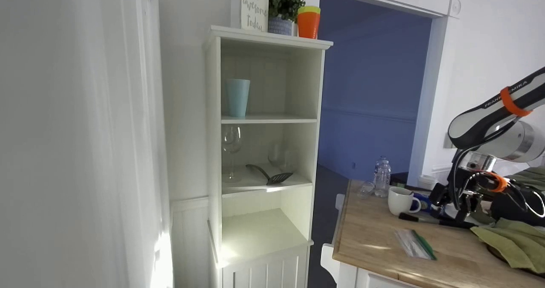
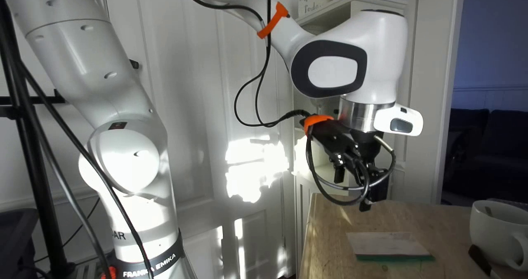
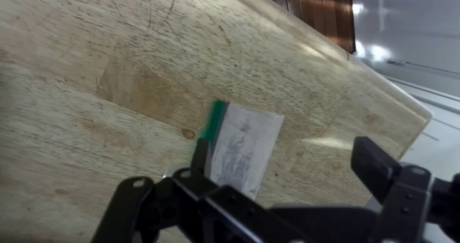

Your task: Place the Ziploc bags individually on the table

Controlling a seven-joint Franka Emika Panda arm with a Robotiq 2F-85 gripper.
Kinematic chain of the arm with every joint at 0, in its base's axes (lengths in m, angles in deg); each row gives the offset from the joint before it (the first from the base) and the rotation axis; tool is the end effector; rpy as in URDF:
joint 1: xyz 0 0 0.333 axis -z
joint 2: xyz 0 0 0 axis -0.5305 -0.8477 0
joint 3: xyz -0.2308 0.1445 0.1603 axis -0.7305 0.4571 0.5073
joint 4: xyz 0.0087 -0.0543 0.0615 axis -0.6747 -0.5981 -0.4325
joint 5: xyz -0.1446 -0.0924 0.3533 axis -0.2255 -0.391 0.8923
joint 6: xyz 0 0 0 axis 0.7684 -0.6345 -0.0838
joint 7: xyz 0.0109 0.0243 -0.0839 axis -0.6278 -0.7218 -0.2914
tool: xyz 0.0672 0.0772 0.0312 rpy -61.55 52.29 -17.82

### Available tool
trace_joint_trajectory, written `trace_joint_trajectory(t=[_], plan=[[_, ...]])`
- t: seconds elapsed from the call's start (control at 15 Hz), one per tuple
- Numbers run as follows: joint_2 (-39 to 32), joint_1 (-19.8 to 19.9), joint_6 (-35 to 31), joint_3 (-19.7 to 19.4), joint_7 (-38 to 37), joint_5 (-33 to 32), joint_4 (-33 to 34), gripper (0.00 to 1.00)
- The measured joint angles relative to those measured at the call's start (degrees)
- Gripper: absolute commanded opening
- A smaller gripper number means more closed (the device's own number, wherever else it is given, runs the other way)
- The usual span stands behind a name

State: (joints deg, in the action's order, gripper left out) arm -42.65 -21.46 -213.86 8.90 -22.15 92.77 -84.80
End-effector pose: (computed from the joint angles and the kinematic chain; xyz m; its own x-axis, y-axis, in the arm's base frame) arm 0.3598 -0.2151 0.3518 0.9375 -0.3442 0.0516 -0.3271 -0.9220 -0.2074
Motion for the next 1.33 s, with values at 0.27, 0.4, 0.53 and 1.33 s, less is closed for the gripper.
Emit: trace_joint_trajectory(t=[0.27,0.4,0.53,1.33], plan=[[-4.1,-0.1,-2.9,0.2,-0.1,0.9,0.3,1.00],[-4.2,-0.1,-2.9,0.2,-0.1,1.0,0.5,1.00],[-4.2,-0.1,-2.9,0.2,-0.1,1.0,0.5,1.00],[-14.5,0.0,-11.1,0.3,1.2,12.0,2.7,0.86]])
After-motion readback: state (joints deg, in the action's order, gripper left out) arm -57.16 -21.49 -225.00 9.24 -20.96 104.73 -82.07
